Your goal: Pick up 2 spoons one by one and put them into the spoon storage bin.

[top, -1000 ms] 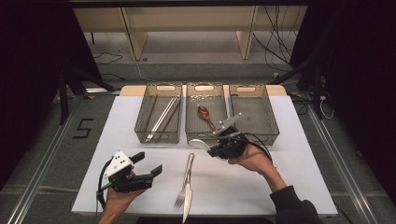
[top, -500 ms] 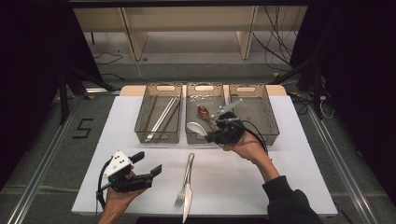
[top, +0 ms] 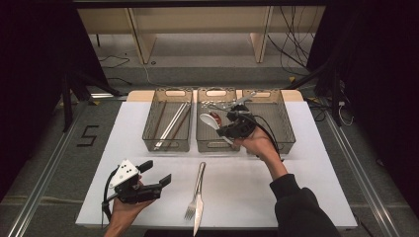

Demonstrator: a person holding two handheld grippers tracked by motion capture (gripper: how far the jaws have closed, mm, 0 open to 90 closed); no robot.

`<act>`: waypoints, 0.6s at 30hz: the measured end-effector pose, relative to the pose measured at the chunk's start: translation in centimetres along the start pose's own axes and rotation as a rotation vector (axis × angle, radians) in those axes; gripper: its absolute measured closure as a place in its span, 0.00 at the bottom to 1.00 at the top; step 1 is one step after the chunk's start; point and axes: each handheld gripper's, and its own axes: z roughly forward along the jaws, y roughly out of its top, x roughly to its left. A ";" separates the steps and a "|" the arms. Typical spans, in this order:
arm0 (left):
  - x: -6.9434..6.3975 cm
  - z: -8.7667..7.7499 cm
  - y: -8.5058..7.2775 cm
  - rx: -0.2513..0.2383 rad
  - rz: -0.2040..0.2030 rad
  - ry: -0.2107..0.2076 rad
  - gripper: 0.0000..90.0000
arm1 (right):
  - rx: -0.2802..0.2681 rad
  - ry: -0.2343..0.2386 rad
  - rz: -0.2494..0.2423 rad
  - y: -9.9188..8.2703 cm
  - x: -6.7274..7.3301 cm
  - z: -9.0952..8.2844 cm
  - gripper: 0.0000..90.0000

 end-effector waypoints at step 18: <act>0.0 0.1 0.0 0.006 0.004 -0.004 0.17 | 0.014 -0.084 0.072 1.9 -2.7 1.9 0.96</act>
